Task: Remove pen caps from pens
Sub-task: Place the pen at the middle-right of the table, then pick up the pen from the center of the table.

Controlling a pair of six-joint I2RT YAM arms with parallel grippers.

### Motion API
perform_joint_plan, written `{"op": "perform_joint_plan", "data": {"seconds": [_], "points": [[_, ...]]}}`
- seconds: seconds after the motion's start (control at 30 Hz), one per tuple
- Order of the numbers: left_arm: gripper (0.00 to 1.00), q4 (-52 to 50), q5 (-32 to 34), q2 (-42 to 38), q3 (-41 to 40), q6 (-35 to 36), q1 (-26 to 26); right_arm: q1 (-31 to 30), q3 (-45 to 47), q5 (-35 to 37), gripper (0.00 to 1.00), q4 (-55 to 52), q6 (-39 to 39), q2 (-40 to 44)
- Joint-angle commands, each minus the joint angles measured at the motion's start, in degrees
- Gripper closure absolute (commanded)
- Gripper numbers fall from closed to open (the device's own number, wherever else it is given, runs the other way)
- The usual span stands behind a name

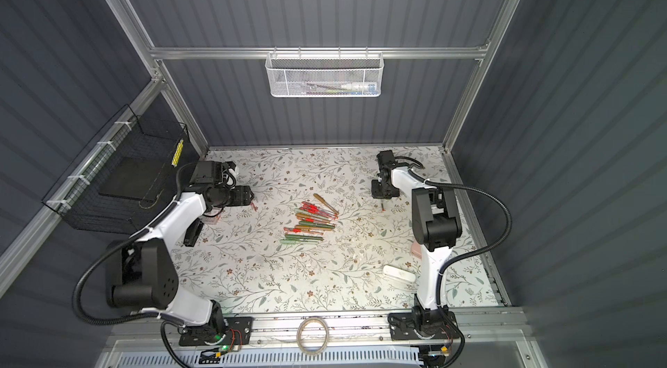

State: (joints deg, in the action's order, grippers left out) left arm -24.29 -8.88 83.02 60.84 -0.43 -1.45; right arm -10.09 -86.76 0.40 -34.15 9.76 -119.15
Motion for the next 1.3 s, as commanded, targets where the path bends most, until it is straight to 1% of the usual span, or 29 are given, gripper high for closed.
{"op": "perform_joint_plan", "data": {"seconds": [0.0,0.07,0.13,0.23,0.27,0.37,0.5,0.57,0.73,0.87,1.0,1.1,1.17,1.27], "points": [[0.11,5.5,-4.9,-6.9,-5.1,1.6,0.5,0.3,-2.7,0.8,0.97,-4.5,-1.0,-1.8],[0.08,7.8,-6.5,-10.7,-7.7,1.0,1.6,0.3,-3.6,1.0,0.95,-5.1,-1.0,-2.4],[0.08,8.6,-8.5,-12.9,-8.8,-1.3,4.2,0.3,-3.9,0.9,0.92,-5.4,-1.0,-2.8],[0.06,9.5,-12.2,-14.2,-9.6,-3.8,7.3,0.3,-4.8,1.2,0.85,-6.1,-1.1,-3.5],[0.02,10.1,-13.1,-14.6,-9.9,-4.4,8.1,0.3,-5.0,1.5,0.83,-6.2,-0.9,-3.5],[0.01,10.7,-15.8,-15.3,-10.4,-6.6,10.8,0.3,-4.3,1.5,0.76,-5.8,-0.7,-3.0],[0.00,12.6,-16.3,-16.7,-12.0,-6.3,11.4,0.3,-3.7,1.5,0.73,-5.1,-0.8,-2.3],[0.00,11.9,-16.6,-16.8,-11.5,-6.0,12.0,0.3,-3.6,0.9,0.72,-5.2,-0.4,-1.6],[0.00,12.1,-16.6,-17.8,-11.9,-5.4,12.9,-1.2,-2.0,-0.7,0.69,-3.4,-0.4,4.7],[0.00,11.3,-16.6,-17.5,-11.3,-4.9,13.4,-4.4,-2.7,-4.0,0.64,-3.1,-0.3,8.9],[0.00,12.4,-16.8,-17.6,-12.0,-4.9,13.4,-9.0,-4.3,-3.3,0.51,-2.6,-1.0,9.7],[0.00,11.5,-16.9,-17.4,-11.4,-5.0,13.4,-12.2,-6.4,-4.6,0.46,-2.8,-0.7,8.1],[0.00,11.8,-17.0,-17.6,-11.6,-5.0,13.4,-14.4,-7.9,-5.0,0.44,-2.8,-1.4,6.6],[0.00,11.9,-17.0,-17.6,-11.7,-4.9,13.4,-17.5,-11.1,-4.5,0.45,-3.7,-2.2,3.0]]}}
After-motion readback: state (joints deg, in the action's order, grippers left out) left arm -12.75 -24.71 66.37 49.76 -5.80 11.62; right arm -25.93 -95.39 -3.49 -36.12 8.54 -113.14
